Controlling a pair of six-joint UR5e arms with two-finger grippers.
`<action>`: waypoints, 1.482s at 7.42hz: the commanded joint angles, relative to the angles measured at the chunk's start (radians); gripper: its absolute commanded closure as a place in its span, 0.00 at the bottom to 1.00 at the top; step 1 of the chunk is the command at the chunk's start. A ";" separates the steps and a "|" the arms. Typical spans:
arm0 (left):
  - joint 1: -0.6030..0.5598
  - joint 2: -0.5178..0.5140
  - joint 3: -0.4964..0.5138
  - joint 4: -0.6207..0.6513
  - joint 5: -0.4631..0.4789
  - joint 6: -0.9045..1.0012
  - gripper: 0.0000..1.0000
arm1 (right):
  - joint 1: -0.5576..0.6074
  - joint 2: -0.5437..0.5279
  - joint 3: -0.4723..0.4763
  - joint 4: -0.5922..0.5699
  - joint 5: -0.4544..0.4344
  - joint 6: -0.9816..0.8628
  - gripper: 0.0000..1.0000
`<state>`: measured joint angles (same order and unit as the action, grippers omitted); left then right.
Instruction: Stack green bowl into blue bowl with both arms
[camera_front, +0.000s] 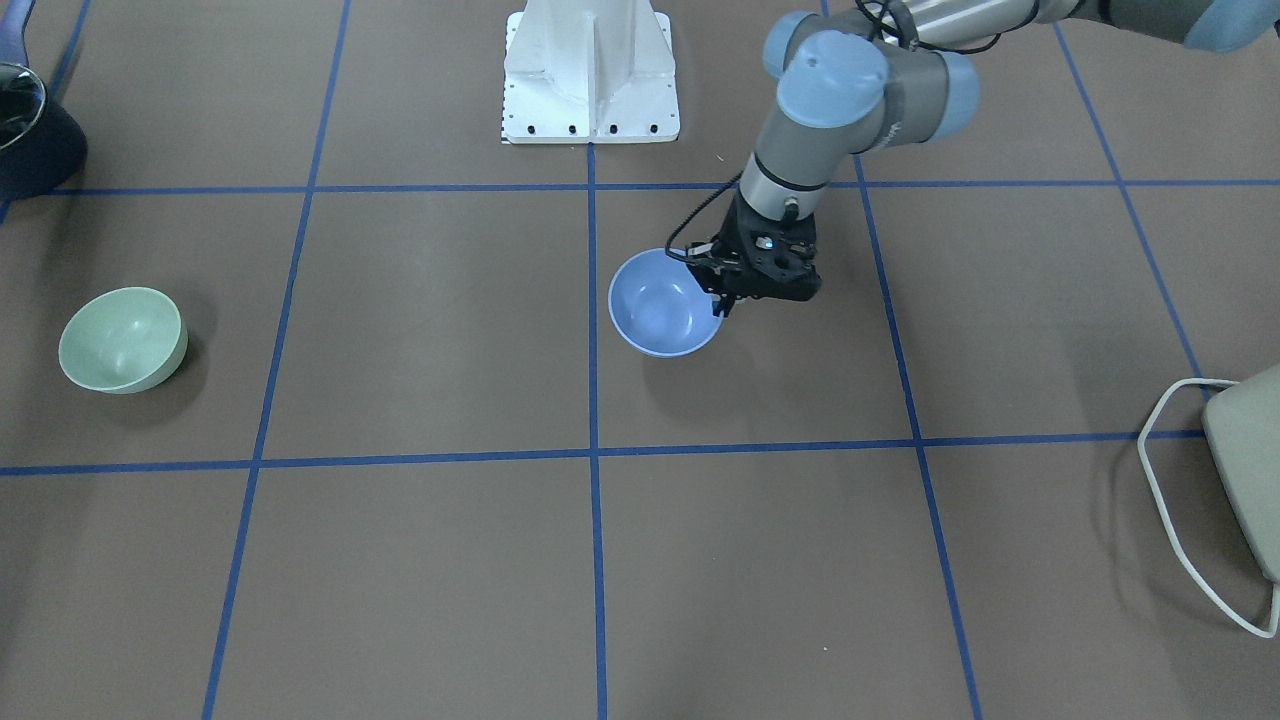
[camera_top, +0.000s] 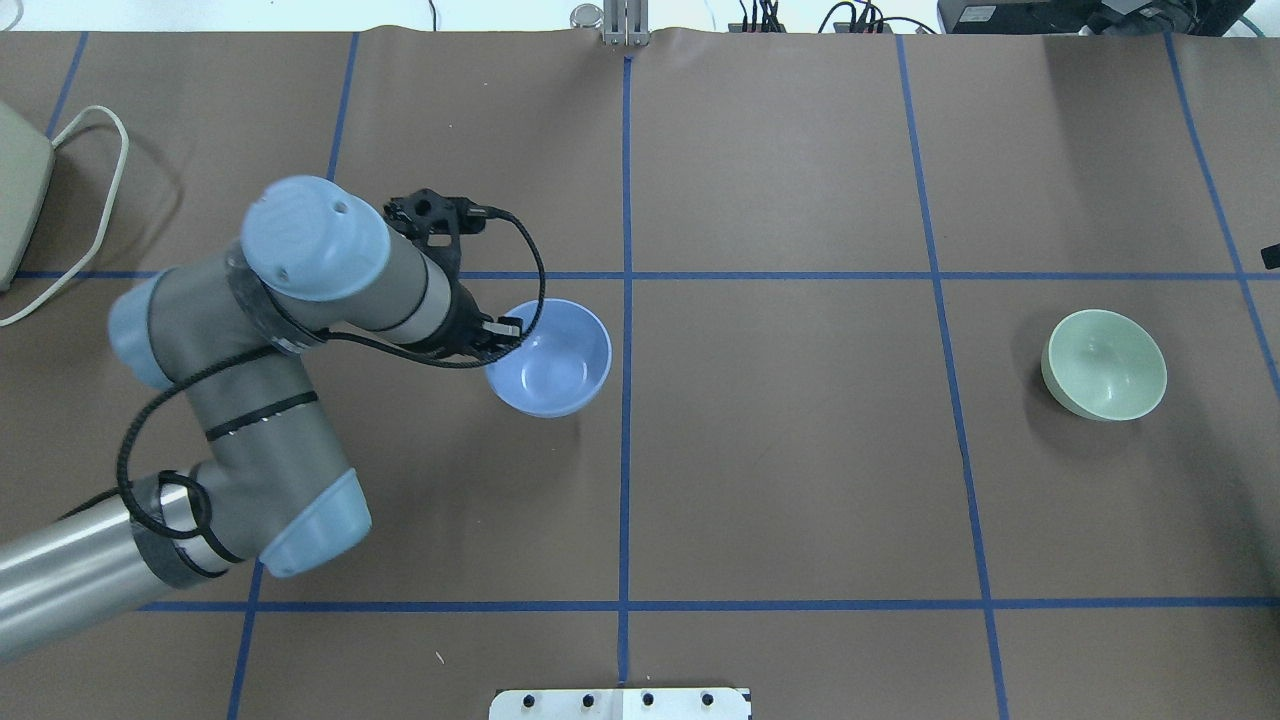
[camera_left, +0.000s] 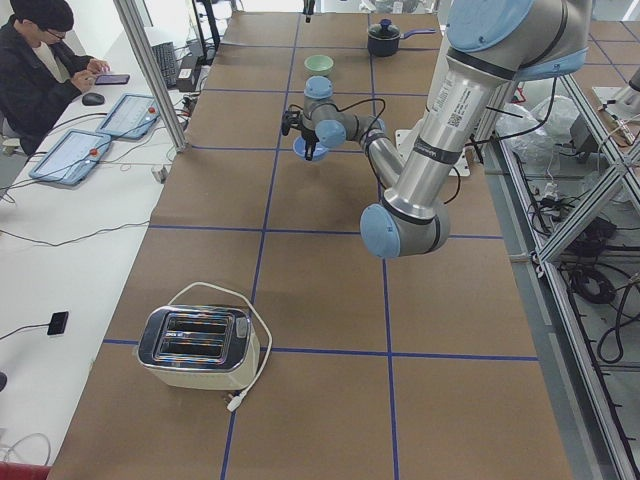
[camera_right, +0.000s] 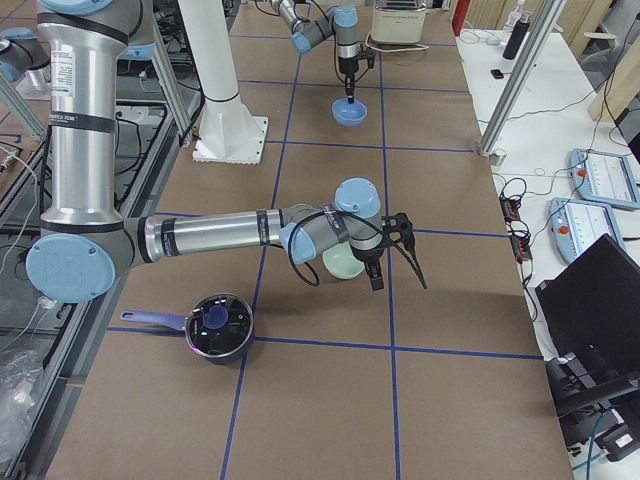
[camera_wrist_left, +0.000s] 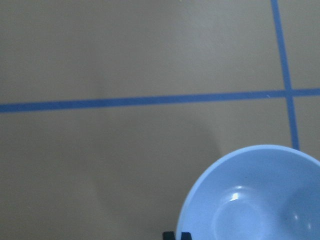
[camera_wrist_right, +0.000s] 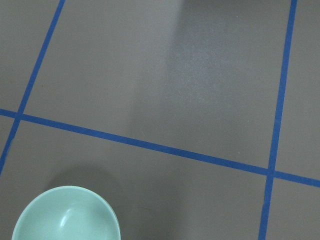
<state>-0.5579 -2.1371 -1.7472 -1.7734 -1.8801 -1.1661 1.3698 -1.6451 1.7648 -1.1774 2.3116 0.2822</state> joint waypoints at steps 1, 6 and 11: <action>0.097 -0.101 0.078 0.003 0.085 -0.082 1.00 | -0.002 -0.001 -0.001 0.001 0.000 0.000 0.00; 0.101 -0.127 0.144 -0.009 0.104 -0.081 1.00 | -0.002 0.001 -0.002 -0.001 0.000 0.002 0.00; 0.101 -0.121 0.137 -0.011 0.136 -0.076 0.02 | -0.002 0.002 -0.002 -0.001 0.000 0.002 0.00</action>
<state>-0.4571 -2.2611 -1.6061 -1.7834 -1.7605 -1.2430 1.3684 -1.6439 1.7625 -1.1781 2.3117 0.2838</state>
